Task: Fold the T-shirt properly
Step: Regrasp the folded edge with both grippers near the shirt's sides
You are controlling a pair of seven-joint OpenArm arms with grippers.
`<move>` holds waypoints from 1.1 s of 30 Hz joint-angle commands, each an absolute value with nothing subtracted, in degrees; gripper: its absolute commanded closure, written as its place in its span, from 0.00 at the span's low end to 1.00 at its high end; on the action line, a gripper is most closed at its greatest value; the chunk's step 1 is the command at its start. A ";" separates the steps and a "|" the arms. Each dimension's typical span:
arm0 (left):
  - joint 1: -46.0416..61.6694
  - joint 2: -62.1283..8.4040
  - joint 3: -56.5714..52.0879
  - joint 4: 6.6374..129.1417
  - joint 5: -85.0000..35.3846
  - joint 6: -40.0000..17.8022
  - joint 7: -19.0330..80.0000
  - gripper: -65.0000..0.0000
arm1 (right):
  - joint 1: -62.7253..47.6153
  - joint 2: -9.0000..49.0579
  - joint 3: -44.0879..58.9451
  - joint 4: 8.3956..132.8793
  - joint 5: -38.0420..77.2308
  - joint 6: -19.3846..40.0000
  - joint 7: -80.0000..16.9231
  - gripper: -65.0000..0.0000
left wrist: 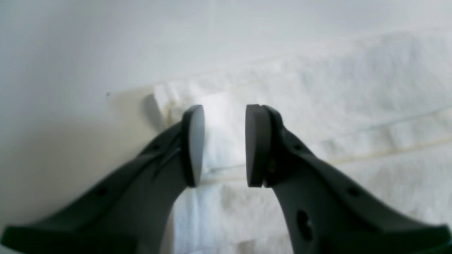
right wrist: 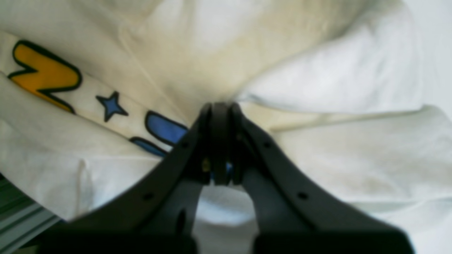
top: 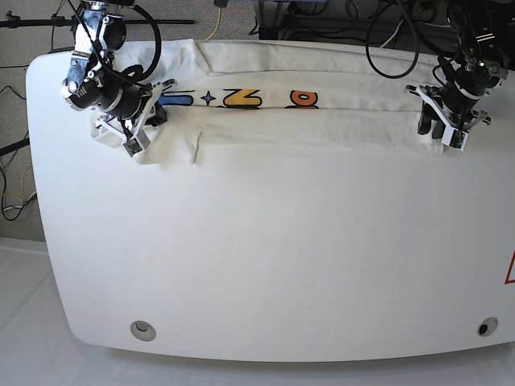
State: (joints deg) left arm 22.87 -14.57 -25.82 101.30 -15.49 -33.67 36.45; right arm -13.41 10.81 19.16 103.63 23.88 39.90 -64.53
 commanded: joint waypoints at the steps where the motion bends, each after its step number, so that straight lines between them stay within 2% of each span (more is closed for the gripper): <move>1: 22.68 -15.44 -25.97 102.35 -15.92 -33.64 34.61 0.81 | -13.28 11.52 19.49 105.25 25.09 40.00 -63.62 1.00; 3: 22.57 -15.36 -25.96 102.01 -15.72 -34.22 33.73 0.93 | -13.21 11.64 19.11 105.34 24.92 40.00 -63.94 1.00; 5: 22.63 -15.37 -25.91 101.78 -15.70 -34.53 33.56 0.96 | -13.31 11.76 19.05 105.22 24.95 40.00 -63.91 1.00; 11: 23.02 -15.40 -25.89 101.32 -15.83 -35.11 32.75 1.00 | -13.32 11.80 18.96 104.82 24.46 40.00 -64.11 1.00; 13: 22.97 -15.42 -25.63 101.62 -15.95 -34.74 33.08 0.97 | -12.61 11.29 19.23 104.54 24.04 40.00 -64.27 1.00; 17: 23.22 -15.42 -25.80 102.11 -16.05 -34.37 32.21 0.81 | -12.43 11.34 19.35 105.09 23.83 40.00 -64.91 0.90; 21: 23.28 -15.56 -26.01 103.56 -15.87 -34.00 30.78 0.52 | -12.41 11.18 19.40 105.71 23.84 40.00 -64.78 0.70; 23: 23.26 -15.55 -26.02 104.32 -15.71 -33.97 30.68 0.43 | -12.70 11.20 19.46 106.04 23.93 40.00 -64.36 0.62; 25: 23.17 -15.61 -26.52 105.38 -15.88 -33.91 31.13 0.45 | -12.07 11.10 19.50 106.31 23.50 40.00 -63.93 0.61; 31: 22.84 -15.46 -26.40 105.97 -15.96 -34.35 31.59 0.75 | -11.45 10.80 19.53 108.14 24.69 40.00 -64.47 0.74; 33: 22.95 -15.63 -26.33 105.45 -15.90 -34.58 32.32 0.86 | -11.16 10.70 19.69 108.43 25.61 40.00 -64.72 0.84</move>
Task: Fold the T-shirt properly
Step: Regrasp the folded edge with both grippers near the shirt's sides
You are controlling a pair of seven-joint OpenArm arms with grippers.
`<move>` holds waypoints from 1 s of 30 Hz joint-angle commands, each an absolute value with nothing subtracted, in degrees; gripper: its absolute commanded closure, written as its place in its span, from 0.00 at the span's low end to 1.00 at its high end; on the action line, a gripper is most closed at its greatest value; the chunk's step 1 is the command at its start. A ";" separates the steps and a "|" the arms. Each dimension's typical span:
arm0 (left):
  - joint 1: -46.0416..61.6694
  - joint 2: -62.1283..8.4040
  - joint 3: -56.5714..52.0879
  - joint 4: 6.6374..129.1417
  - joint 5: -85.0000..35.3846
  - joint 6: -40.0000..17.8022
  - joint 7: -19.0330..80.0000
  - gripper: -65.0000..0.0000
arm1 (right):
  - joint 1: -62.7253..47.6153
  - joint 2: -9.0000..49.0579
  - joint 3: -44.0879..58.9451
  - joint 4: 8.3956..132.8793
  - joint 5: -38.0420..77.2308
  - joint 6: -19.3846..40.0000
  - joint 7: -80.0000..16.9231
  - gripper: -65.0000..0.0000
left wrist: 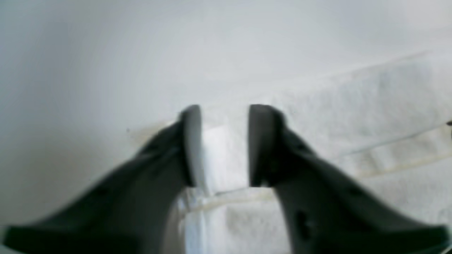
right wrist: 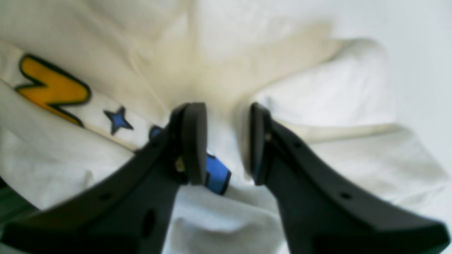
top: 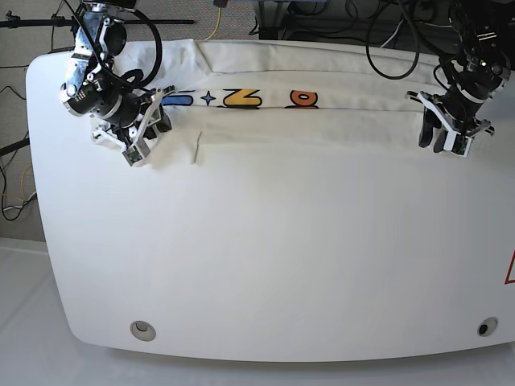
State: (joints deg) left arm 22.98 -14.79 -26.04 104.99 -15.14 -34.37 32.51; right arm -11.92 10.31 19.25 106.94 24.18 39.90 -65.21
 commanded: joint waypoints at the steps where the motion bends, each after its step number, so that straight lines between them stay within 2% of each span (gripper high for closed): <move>1: 23.07 -15.81 -26.40 105.16 -15.91 -34.61 32.48 0.88 | -11.13 10.64 19.66 108.51 26.18 40.00 -64.70 0.88; 2: 23.19 -15.99 -26.47 104.87 -15.92 -34.65 32.64 0.89 | -11.10 10.59 19.63 108.59 26.75 40.00 -64.69 0.92; 4: 23.19 -16.26 -26.63 104.75 -15.86 -34.65 32.34 0.82 | -11.00 10.59 19.97 109.26 26.98 40.00 -64.95 0.88; 8: 23.13 -16.75 -26.90 104.18 -15.82 -34.35 31.17 0.58 | -10.97 10.52 20.42 110.26 26.95 40.00 -64.92 0.82; 10: 23.02 -16.77 -26.90 104.05 -15.76 -34.20 31.05 0.52 | -10.99 10.58 20.37 110.39 26.78 40.00 -64.61 0.78; 12: 22.47 -16.39 -26.71 104.37 -14.80 -33.97 30.91 0.48 | -11.30 11.43 20.40 110.71 26.43 40.00 -63.00 0.69; 16: 22.27 -16.16 -26.61 104.31 -14.78 -33.90 31.65 0.58 | -11.80 12.74 19.34 110.40 25.99 40.00 -60.09 0.50; 20: 22.40 -16.10 -26.35 104.11 -14.40 -33.97 31.72 0.64 | -12.30 14.72 17.24 110.28 26.16 40.00 -59.25 0.40; 22: 22.80 -16.30 -26.51 103.82 -14.59 -33.37 30.35 0.61 | -11.25 17.16 14.69 109.84 27.35 40.00 -61.26 0.37; 30: 22.66 -16.39 -26.56 103.60 -14.22 -33.33 28.83 0.54 | -9.62 18.26 12.20 110.29 29.16 40.00 -63.30 0.37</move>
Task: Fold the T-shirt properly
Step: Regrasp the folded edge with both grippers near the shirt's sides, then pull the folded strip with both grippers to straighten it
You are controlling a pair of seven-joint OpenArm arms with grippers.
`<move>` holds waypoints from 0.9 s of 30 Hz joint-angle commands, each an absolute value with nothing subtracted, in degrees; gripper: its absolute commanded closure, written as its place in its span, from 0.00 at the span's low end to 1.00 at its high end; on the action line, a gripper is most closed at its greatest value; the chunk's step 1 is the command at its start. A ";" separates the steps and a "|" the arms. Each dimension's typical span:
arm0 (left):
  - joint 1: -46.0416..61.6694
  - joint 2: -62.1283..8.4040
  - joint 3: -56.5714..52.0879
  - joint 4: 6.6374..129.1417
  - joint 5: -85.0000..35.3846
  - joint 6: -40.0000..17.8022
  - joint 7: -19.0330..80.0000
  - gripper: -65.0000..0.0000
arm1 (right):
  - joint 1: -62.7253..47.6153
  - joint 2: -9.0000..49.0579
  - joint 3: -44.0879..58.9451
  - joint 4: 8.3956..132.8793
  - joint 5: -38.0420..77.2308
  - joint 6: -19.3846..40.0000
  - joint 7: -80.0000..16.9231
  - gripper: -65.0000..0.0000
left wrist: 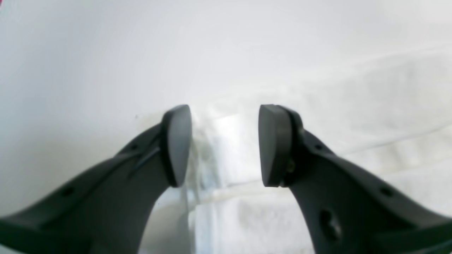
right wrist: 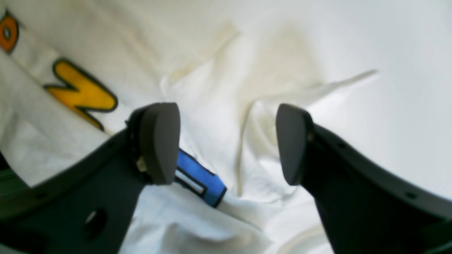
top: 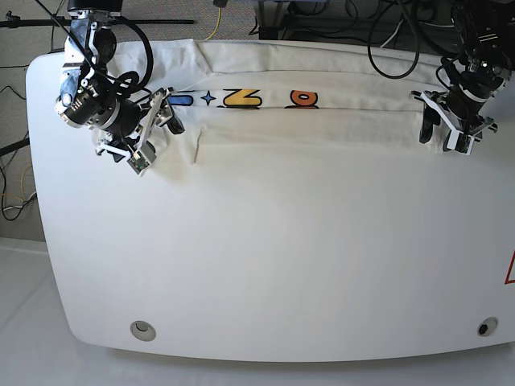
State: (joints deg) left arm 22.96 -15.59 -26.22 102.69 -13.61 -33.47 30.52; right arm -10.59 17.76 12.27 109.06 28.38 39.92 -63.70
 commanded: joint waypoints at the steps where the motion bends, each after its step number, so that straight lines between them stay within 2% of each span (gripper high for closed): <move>1: 22.60 -16.46 -26.49 103.50 -14.36 -33.44 28.90 0.55 | -9.75 18.01 11.96 110.10 28.72 40.00 -63.59 0.42; 4: 22.46 -16.70 -26.39 102.92 -14.62 -33.52 28.27 0.60 | -9.83 17.21 11.79 109.53 28.21 40.00 -63.99 0.55; 6: 22.57 -16.75 -26.33 102.39 -14.71 -33.57 27.65 0.67 | -9.75 16.46 11.99 109.11 28.22 40.00 -64.17 0.67; 10: 22.51 -16.91 -26.31 100.65 -15.11 -33.76 26.66 0.88 | -10.52 15.06 12.43 108.72 28.40 40.00 -64.35 0.90; 12: 22.00 -16.98 -26.39 96.10 -15.18 -34.21 26.68 0.98 | -12.18 13.17 12.26 109.30 28.31 40.00 -64.49 1.00; 18: 21.38 -17.15 -26.65 93.83 -15.20 -34.82 26.85 0.96 | -14.08 10.63 13.35 110.40 27.54 40.00 -63.86 1.00; 27: 25.34 -15.83 -28.89 96.46 -15.90 -35.07 25.96 0.85 | -17.42 7.45 18.77 112.78 27.91 40.00 -59.59 0.97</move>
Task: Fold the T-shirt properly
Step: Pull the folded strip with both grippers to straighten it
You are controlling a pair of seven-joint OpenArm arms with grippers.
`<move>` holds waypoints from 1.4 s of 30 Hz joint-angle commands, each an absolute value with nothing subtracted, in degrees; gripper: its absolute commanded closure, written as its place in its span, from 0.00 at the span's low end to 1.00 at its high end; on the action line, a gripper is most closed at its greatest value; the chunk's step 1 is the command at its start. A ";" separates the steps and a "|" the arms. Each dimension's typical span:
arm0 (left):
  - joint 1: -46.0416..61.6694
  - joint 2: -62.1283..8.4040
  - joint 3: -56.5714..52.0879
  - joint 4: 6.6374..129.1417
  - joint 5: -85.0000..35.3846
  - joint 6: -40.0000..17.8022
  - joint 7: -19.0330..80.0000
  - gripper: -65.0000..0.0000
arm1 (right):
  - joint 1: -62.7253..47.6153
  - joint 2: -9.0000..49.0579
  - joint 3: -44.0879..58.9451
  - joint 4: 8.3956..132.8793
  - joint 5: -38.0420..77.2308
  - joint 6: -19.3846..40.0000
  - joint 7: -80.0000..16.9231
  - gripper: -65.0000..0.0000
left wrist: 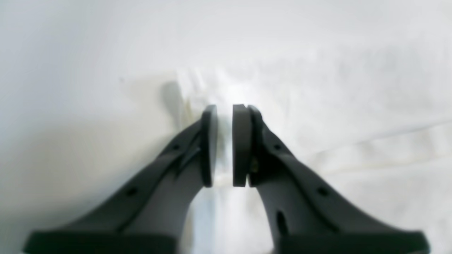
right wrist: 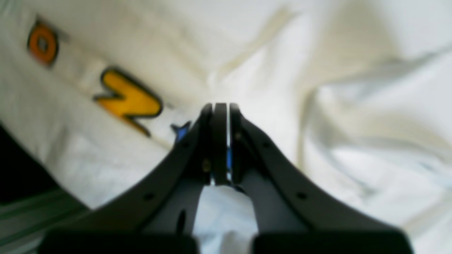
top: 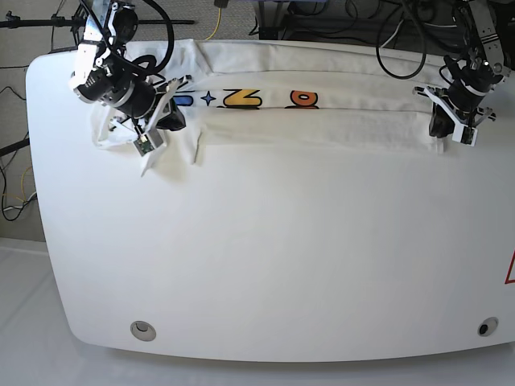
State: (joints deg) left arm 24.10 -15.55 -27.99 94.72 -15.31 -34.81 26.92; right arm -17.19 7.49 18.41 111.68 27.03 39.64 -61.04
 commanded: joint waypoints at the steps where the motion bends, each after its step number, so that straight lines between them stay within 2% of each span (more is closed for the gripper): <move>1: 25.88 -15.61 -29.21 96.96 -16.00 -35.01 25.85 0.84 | -17.58 7.33 19.23 112.74 27.88 40.00 -58.95 0.97; 5: 27.04 -14.79 -29.65 96.88 -16.53 -34.92 25.29 0.85 | -17.58 7.50 19.99 110.99 28.07 40.00 -56.74 0.97; 7: 26.52 -13.76 -29.55 95.73 -16.22 -35.04 26.20 0.93 | -17.31 8.27 19.18 106.51 27.88 40.00 -56.13 0.98; 11: 26.01 -13.80 -29.19 93.95 -16.47 -35.03 26.16 0.98 | -16.21 9.26 17.82 101.33 27.91 40.00 -55.64 0.98; 23: 23.89 -14.61 -29.95 92.38 -15.80 -36.29 28.54 0.99 | -15.04 13.46 12.95 91.32 27.50 40.00 -52.64 0.99; 33: 24.32 -15.34 -33.19 96.02 -15.63 -35.69 28.52 0.99 | -15.70 14.35 8.83 92.56 27.58 40.00 -52.94 0.99; 42: 24.62 -17.01 -32.88 99.18 -15.45 -35.87 29.17 0.99 | -16.72 12.54 11.02 98.04 25.31 40.00 -50.32 0.98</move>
State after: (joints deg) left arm 24.71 -15.51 -32.58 98.43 -15.14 -36.07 29.87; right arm -17.10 11.97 10.37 96.90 26.98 40.34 -49.93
